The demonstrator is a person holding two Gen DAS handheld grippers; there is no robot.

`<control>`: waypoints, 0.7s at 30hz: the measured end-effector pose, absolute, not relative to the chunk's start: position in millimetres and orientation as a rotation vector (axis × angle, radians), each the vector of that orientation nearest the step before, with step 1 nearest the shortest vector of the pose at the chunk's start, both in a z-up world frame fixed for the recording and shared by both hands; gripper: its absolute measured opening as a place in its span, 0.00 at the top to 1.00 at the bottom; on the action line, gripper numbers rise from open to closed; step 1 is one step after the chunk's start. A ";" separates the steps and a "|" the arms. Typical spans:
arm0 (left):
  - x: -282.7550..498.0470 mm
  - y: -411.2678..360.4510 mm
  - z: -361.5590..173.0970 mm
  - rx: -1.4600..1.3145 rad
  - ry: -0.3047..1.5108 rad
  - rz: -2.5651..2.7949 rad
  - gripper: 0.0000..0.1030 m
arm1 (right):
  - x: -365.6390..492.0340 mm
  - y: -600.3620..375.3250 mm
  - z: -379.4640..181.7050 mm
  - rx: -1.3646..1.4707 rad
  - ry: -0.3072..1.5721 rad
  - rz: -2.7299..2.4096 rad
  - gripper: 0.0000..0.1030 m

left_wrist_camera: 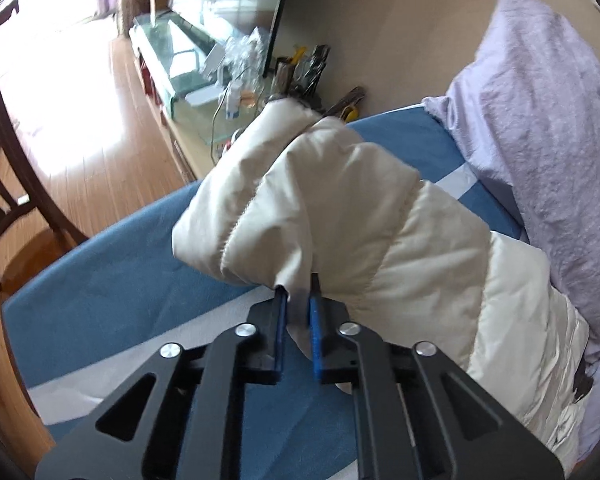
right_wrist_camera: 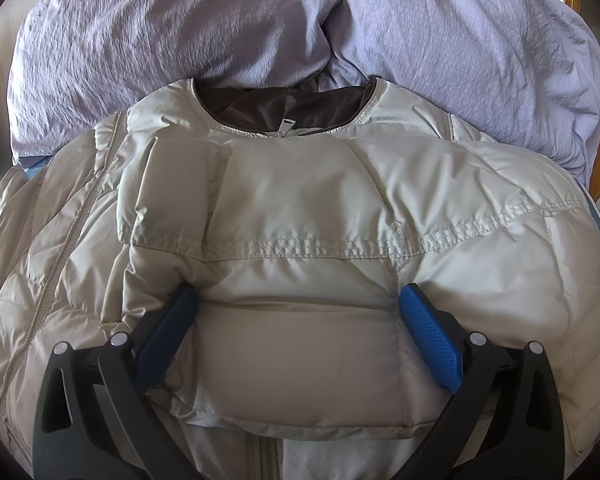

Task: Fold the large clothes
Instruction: 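Grasp the other sleeve cuff with the left gripper and lift it, then fold the held sleeve across the jacket body and open the left gripper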

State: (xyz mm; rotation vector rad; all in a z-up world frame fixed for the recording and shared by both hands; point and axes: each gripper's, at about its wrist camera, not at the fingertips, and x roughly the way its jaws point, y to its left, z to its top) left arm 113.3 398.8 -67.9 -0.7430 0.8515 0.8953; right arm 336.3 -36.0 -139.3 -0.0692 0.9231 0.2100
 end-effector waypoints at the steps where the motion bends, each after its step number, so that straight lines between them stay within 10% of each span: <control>1: 115.7 396.3 -62.2 -0.718 0.846 0.893 0.95 | 336.2 -36.0 -139.4 -0.069 0.923 0.210 0.02; 21: 199.9 247.8 84.1 -0.314 0.649 0.483 0.97 | 344.2 -43.9 -133.0 -0.011 0.977 0.264 0.02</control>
